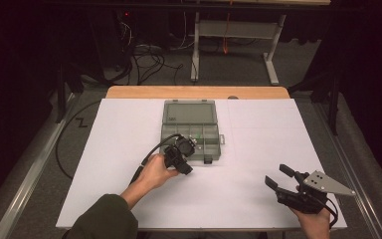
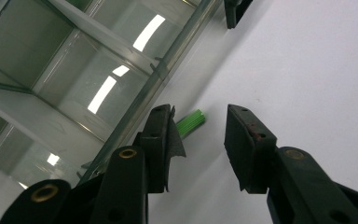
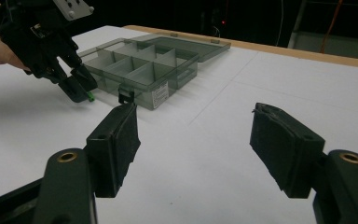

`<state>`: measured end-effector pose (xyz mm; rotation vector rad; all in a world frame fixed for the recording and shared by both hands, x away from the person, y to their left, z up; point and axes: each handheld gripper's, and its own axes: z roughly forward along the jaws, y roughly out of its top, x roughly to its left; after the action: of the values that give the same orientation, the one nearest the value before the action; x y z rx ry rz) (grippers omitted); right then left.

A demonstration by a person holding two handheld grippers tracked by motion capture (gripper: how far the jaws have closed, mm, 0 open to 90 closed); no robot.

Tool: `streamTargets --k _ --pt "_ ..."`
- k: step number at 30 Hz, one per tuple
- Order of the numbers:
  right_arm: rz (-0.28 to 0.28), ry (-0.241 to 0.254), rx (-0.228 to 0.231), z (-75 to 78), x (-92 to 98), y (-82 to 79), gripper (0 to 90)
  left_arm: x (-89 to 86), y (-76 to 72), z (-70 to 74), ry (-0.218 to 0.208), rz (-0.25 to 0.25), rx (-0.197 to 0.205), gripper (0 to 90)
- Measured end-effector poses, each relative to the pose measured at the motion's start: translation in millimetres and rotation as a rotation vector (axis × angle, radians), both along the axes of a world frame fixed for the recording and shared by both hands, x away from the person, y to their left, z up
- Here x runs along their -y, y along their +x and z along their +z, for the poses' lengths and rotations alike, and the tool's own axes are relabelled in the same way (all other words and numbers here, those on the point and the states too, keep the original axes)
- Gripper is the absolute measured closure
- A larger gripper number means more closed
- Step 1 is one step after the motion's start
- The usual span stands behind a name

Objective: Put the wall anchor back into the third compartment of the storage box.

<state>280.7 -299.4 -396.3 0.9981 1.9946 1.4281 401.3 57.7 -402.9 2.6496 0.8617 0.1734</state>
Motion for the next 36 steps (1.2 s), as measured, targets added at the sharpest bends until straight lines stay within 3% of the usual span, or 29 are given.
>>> streamTargets --k 25,36 --pt "0.004 0.002 -0.001 -0.1 -0.4 0.0 34.1 1.1 1.5 -2.4 0.002 0.019 -0.003 57.9" --pt "0.005 0.001 -0.002 -0.3 -0.3 0.2 34.1 3.1 0.9 -4.7 0.009 -0.005 -0.018 64.6"
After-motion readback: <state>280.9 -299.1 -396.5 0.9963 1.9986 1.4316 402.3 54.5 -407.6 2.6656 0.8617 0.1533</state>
